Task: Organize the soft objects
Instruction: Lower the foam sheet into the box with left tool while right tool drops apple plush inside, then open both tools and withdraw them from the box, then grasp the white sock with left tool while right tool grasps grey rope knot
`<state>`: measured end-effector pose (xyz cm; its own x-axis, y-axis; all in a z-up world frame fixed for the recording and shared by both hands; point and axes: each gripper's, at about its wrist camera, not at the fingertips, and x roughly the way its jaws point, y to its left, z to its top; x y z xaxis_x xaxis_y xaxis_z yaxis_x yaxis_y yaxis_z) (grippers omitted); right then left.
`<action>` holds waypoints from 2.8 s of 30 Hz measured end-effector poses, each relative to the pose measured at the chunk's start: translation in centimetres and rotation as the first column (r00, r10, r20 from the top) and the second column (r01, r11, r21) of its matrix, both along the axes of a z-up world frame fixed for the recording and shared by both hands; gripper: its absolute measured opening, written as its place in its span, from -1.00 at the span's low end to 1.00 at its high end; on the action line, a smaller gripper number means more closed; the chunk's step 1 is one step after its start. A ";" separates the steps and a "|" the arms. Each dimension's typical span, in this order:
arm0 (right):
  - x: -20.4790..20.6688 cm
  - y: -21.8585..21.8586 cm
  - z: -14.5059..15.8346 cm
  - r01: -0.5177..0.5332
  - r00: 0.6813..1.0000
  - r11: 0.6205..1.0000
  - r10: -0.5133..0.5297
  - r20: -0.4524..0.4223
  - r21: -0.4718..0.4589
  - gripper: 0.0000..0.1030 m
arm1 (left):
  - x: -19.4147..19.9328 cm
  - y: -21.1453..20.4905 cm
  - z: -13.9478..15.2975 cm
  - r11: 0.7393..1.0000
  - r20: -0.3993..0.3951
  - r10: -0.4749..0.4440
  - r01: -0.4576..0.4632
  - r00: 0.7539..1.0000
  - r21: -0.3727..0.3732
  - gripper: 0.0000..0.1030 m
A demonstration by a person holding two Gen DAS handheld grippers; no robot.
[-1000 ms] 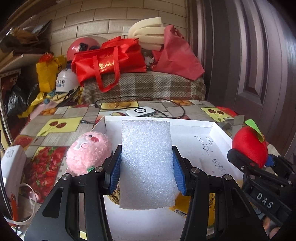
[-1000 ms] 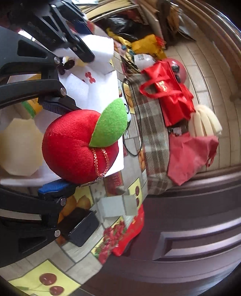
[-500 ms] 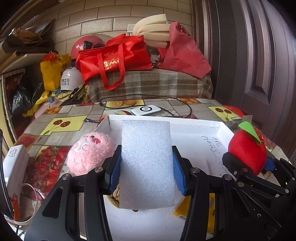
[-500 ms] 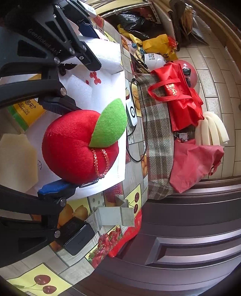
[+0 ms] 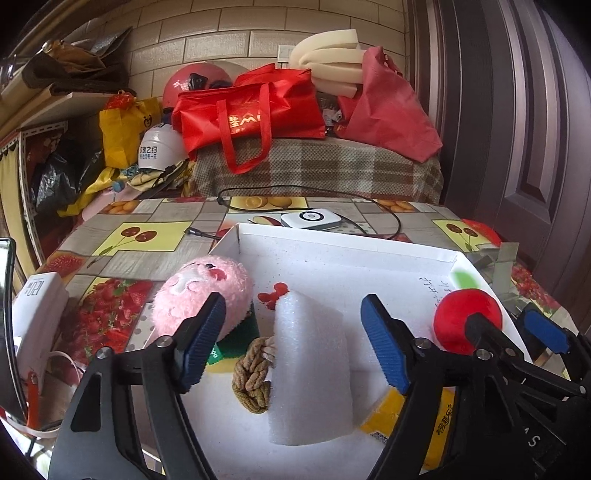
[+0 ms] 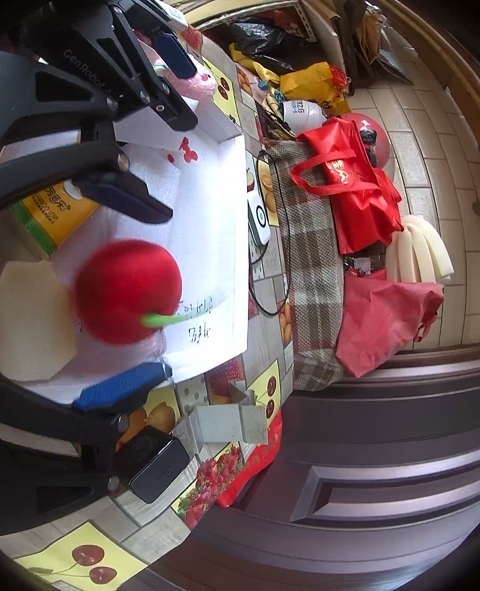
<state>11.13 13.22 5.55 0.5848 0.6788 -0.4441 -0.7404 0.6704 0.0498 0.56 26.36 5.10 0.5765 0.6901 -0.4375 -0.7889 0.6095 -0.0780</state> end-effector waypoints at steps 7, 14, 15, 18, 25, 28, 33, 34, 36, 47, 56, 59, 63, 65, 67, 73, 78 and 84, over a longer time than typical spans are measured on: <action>-0.7 -0.9 0.4 0.012 0.999 0.999 -0.014 0.046 0.049 0.66 | -1.2 -0.4 0.3 0.998 0.045 0.046 -0.048 0.998 0.032 0.87; -1.3 -1.4 0.9 0.014 0.996 0.996 -0.021 0.087 0.084 0.68 | -1.8 -0.8 0.6 0.997 0.081 0.055 -0.060 0.995 0.058 0.93; -1.3 -1.5 0.9 0.012 0.996 0.996 -0.020 0.091 0.093 0.69 | -1.9 -0.9 0.6 0.996 0.085 0.055 -0.060 0.995 0.064 0.93; -1.7 -2.1 1.0 0.004 0.994 0.993 -0.017 0.107 0.121 0.73 | -2.2 -1.2 0.8 0.995 0.098 0.053 -0.062 0.994 0.081 0.93; -2.1 -3.1 1.1 0.004 0.993 0.992 -0.019 0.113 0.125 1.00 | -3.0 -1.9 0.7 0.996 0.086 0.038 -0.045 0.996 0.082 1.00; -2.5 -3.4 1.1 0.005 0.992 0.993 -0.020 0.121 0.119 1.00 | -3.4 -2.8 0.9 0.993 0.079 0.033 -0.041 0.996 0.112 1.00; -2.7 -4.3 1.0 -0.001 0.993 0.993 -0.013 0.120 0.117 1.00 | -4.2 -3.4 0.8 0.993 0.079 0.007 -0.016 0.997 0.113 1.00; -2.7 -4.6 1.0 -0.003 0.993 0.993 -0.011 0.115 0.117 1.00 | -4.5 -3.4 0.8 0.994 0.081 0.008 -0.017 0.997 0.110 1.00; -2.6 -5.2 0.9 -0.008 0.995 0.993 -0.004 0.100 0.119 1.00 | -5.1 -3.5 0.8 0.995 0.089 0.003 -0.012 0.996 0.102 1.00; -0.6 -10.2 0.1 0.038 0.997 0.980 -0.025 -0.070 0.193 1.00 | -8.2 -5.4 0.6 0.993 0.098 -0.100 0.093 0.990 0.074 1.00; 2.0 -12.3 -2.2 0.050 0.963 0.999 -0.047 -0.264 0.005 1.00 | -13.1 -2.9 -0.9 0.987 0.207 -0.027 0.059 0.978 -0.148 1.00; 2.4 -12.6 -3.1 -0.004 0.947 0.999 -0.008 -0.320 -0.035 1.00 | -14.7 0.1 -3.0 0.940 0.253 0.059 0.032 0.966 -0.340 0.99; 2.5 -11.3 -3.7 -0.019 0.943 0.994 -0.017 -0.332 -0.106 1.00 | -15.8 1.8 -4.6 0.888 0.292 0.122 0.027 0.948 -0.460 0.99; 2.7 -10.3 -3.7 -0.011 0.948 0.990 -0.034 -0.317 -0.140 1.00 | -15.3 0.9 -3.9 0.906 0.284 0.085 0.045 0.955 -0.421 0.99; 3.2 -9.5 -3.7 0.006 0.947 0.989 -0.053 -0.316 -0.149 1.00 | -14.7 0.2 -3.3 0.920 0.273 0.035 0.076 0.962 -0.384 0.99; 6.6 -9.9 -3.6 0.129 0.929 0.984 -0.164 -0.333 -0.123 1.00 | -13.2 -1.1 -2.4 0.925 0.256 -0.110 0.193 0.960 -0.328 0.99; 5.7 -12.6 -3.5 0.072 0.929 0.997 -0.077 -0.361 -0.027 1.00 | -10.5 -2.8 -2.7 0.879 0.120 -0.306 0.329 0.944 -0.346 0.99; 3.2 -13.7 -3.4 -0.069 0.931 0.997 0.051 -0.362 -0.038 1.00 | -8.6 -10.5 -2.3 0.811 -0.044 -0.544 0.511 0.838 -0.284 0.99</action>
<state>14.29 -0.51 2.14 0.3379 0.6799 -0.6508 -0.7178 0.6334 0.2890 -8.08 15.85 2.77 0.7530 0.1522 -0.6401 -0.3642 0.9066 -0.2129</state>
